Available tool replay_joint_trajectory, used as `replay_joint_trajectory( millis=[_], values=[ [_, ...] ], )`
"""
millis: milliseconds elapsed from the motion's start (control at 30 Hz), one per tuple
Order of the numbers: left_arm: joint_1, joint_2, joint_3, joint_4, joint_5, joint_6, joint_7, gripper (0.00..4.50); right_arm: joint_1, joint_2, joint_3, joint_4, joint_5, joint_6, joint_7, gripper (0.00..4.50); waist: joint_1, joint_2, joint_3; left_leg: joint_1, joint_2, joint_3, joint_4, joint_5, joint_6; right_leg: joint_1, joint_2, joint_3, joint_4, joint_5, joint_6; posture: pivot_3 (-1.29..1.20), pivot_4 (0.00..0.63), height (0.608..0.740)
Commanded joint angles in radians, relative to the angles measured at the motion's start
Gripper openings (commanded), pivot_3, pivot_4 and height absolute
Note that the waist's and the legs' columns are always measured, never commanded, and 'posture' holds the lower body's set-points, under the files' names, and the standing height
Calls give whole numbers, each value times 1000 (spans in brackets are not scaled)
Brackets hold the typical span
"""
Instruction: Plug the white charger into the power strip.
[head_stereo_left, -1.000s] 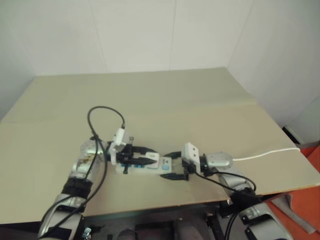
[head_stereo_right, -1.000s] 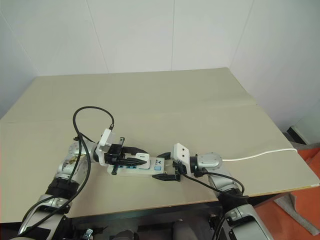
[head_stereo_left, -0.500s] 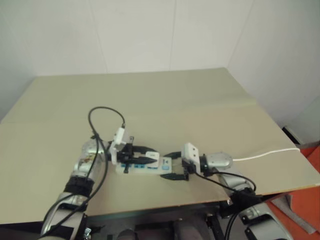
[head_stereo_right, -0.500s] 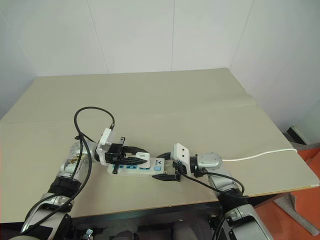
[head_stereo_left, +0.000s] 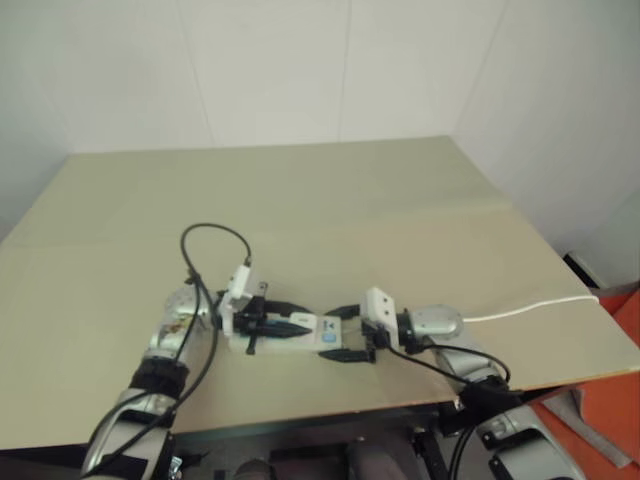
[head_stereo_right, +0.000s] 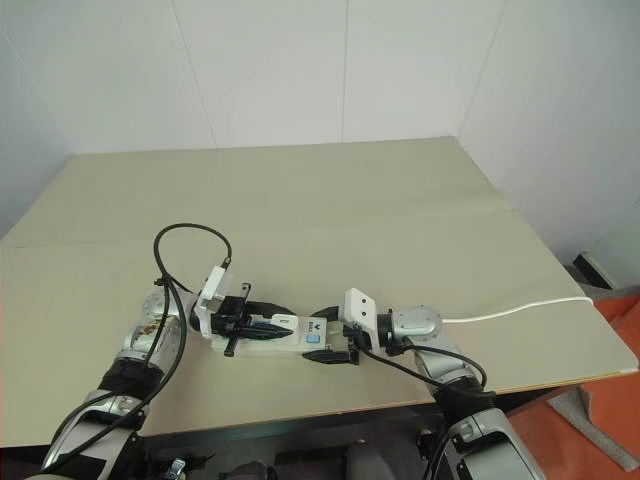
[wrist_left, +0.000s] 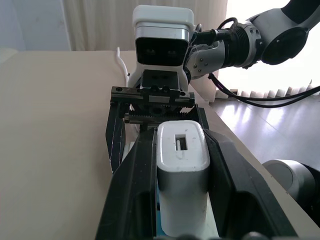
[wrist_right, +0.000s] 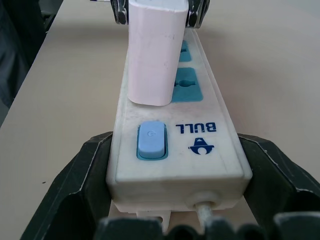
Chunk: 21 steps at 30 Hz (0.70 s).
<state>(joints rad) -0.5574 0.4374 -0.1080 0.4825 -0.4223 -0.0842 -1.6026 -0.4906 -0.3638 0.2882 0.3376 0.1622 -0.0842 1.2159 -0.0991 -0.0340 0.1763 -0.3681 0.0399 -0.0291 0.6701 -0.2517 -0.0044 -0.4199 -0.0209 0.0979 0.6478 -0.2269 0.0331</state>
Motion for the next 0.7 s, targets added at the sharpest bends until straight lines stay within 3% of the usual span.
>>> replay_joint_trajectory(
  millis=[33, 267, 433, 700],
  values=[
    [21, 8, -15, 62, 58, -20, 10, 1027, 18, 6, 41, 14, -43, 1, -5, 3418, 0, 0, -2, 0, 0, 0, 0, 0, 0, 0, 0, 0, 0, 0, 0, 0, 150, 740],
    [28, 15, -46, 172, 126, -95, 55, 1027, 20, 4, 44, 10, -44, -3, -12, 3418, 1, 2, -10, 4, 0, 0, 0, 0, 0, 4, 0, 0, 0, 0, 0, 0, 150, 740],
    [37, 25, -60, 194, 135, -133, 48, 1027, 25, 5, 45, 6, -46, -4, -15, 3418, 1, 3, -12, 22, 0, 0, -9, 0, 0, 26, -1, 0, -7, -6, -7, 0, 150, 740],
    [23, 37, -80, 209, 133, -39, 39, 1027, 22, 10, 51, 12, -54, -7, -20, 3418, 1, 5, -14, 24, 0, 0, -9, 0, 0, 28, -1, 0, -7, -6, -5, 0, 150, 740]
  ],
)
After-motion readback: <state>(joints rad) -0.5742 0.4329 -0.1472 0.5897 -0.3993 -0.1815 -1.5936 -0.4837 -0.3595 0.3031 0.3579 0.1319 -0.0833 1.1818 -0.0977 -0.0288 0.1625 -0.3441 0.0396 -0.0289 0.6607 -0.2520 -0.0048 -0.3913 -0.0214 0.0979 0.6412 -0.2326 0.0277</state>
